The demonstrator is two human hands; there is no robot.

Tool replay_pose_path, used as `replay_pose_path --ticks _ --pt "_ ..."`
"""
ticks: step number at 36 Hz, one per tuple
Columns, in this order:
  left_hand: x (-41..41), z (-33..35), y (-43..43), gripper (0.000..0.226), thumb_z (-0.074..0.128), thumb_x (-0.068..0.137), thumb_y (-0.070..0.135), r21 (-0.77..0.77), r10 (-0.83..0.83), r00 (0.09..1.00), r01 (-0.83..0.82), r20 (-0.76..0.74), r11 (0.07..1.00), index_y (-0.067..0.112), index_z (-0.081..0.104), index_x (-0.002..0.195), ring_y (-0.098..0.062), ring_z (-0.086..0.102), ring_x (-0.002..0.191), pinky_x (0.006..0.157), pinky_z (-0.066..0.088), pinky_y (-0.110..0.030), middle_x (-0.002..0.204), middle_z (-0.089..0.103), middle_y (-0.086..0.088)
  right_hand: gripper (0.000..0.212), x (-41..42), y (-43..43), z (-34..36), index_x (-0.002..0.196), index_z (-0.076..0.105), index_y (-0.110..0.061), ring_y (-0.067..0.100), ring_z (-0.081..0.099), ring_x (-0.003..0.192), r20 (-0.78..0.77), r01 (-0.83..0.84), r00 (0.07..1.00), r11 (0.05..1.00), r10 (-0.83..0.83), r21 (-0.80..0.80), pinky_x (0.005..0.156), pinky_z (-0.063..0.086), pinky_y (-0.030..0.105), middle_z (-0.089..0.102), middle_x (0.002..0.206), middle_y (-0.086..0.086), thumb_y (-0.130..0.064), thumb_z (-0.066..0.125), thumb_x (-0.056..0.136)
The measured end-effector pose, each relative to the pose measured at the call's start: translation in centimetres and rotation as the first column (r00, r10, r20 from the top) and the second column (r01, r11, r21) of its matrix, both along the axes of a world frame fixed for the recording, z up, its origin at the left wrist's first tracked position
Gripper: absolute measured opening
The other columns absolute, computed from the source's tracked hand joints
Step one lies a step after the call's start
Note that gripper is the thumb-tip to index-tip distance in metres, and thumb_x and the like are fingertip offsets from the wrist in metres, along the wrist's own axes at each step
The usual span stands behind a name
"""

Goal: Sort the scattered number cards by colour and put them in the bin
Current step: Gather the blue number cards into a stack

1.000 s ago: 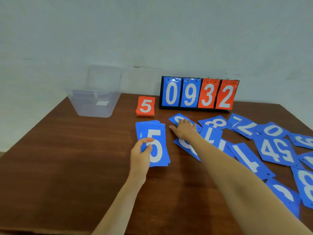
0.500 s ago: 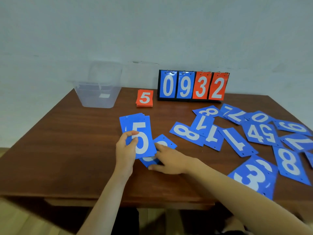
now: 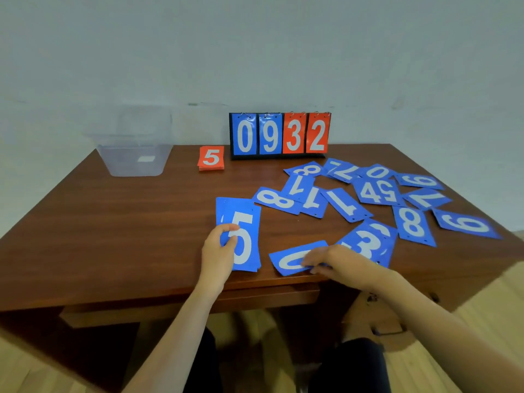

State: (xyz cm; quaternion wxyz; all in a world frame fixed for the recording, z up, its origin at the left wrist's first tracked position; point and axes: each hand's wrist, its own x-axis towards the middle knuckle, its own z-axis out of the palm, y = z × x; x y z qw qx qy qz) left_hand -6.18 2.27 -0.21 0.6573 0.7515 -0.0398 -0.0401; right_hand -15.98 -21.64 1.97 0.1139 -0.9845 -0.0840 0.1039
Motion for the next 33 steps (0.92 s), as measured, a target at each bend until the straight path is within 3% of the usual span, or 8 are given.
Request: replay_pose_path --ticks 7,11,15,19,23,28,30,33 --pt "0.1 1.1 -1.7 0.021 0.049 0.095 0.007 0.041 -0.106 0.991 0.103 0.079 0.994 0.021 0.062 0.103 0.000 0.052 0.100 0.058 0.045 -0.005 0.121 0.053 0.011 0.029 0.9 -1.5 5.3 0.099 0.067 -0.020 0.019 0.060 0.091 0.522 -0.075 0.841 0.986 0.142 -0.148 0.088 0.049 0.039 0.065 0.093 -0.003 -0.026 0.040 0.092" --pt "0.0 2.0 -2.7 0.016 0.051 0.096 0.013 0.013 -0.219 0.974 0.219 0.052 0.976 0.021 0.064 0.098 -0.005 0.053 0.106 0.071 0.042 -0.011 0.110 0.061 0.012 0.018 2.8 -0.2 5.6 0.094 0.067 -0.026 0.019 0.056 0.106 0.543 -0.153 0.769 0.922 0.337 -0.356 0.102 0.035 0.056 0.063 0.089 -0.006 -0.020 0.054 0.083" --pt "-0.5 2.8 -3.1 0.020 0.057 0.092 0.033 -0.089 -0.352 0.936 0.349 -0.012 0.933 0.016 0.066 0.099 -0.005 0.060 0.089 0.073 0.044 -0.017 0.102 0.066 0.000 0.035 5.4 1.2 4.9 0.100 0.069 -0.027 0.021 0.062 0.102 0.508 -0.133 0.769 0.875 0.387 -0.465 0.101 0.033 0.060 0.063 0.085 -0.004 -0.010 0.079 0.070" --pt "-0.6 2.1 -3.0 0.017 0.068 0.086 0.018 -0.058 -0.361 0.933 0.361 0.004 0.931 0.017 0.064 0.102 0.006 0.062 0.077 0.062 0.048 -0.014 0.102 0.063 0.012 0.039 7.5 2.4 4.5 0.106 0.067 -0.021 0.022 0.063 0.103 0.584 -0.134 0.735 0.917 0.345 -0.375 0.101 0.038 0.055 0.067 0.094 -0.002 -0.017 0.081 0.070" --pt "0.2 1.0 -2.6 0.020 0.062 0.088 0.006 -0.147 -0.271 0.962 0.265 -0.022 0.953 0.018 0.063 0.104 0.005 0.060 0.091 0.066 0.048 -0.010 0.116 0.058 0.012 0.051 8.7 2.1 2.9 0.118 0.061 -0.016 0.026 0.054 0.112 0.679 -0.063 0.723 0.991 0.125 -0.116 0.098 0.041 0.046 0.060 0.115 0.006 -0.021 0.080 0.071" --pt "1.8 -0.1 -2.0 0.028 0.054 0.091 0.002 -0.192 -0.146 0.983 0.123 -0.113 0.974 0.025 0.060 0.107 -0.008 0.053 0.112 0.082 0.052 -0.030 0.128 0.049 0.010 0.054 10.2 -0.2 1.0 0.139 0.040 -0.013 0.024 0.033 0.133 0.418 0.258 0.862 0.958 -0.286 0.124 0.109 0.032 0.035 0.041 0.140 0.007 -0.027 0.060 0.091" --pt "2.4 -0.4 -1.8 0.032 0.048 0.091 -0.002 -0.200 -0.087 0.986 0.057 -0.145 0.978 0.023 0.060 0.107 -0.003 0.053 0.092 0.069 0.045 -0.020 0.118 0.053 0.012 0.060 10.9 -0.9 0.0 0.143 0.033 -0.012 0.024 0.025 0.138 0.266 0.348 0.897 0.935 -0.354 0.071 0.111 0.027 0.035 0.033 0.146 0.008 -0.034 0.057 0.093" --pt "3.4 -1.0 -1.6 0.039 0.040 0.090 -0.006 -0.230 0.005 0.981 -0.051 -0.194 0.972 0.023 0.062 0.103 -0.008 0.046 0.070 0.062 0.038 -0.027 0.099 0.058 0.011 0.069 12.3 -1.0 -1.4 0.149 0.022 -0.013 0.026 0.008 0.145 0.107 0.385 0.919 0.922 -0.380 -0.027 0.118 0.016 0.043 0.018 0.156 0.008 -0.044 0.051 0.094"
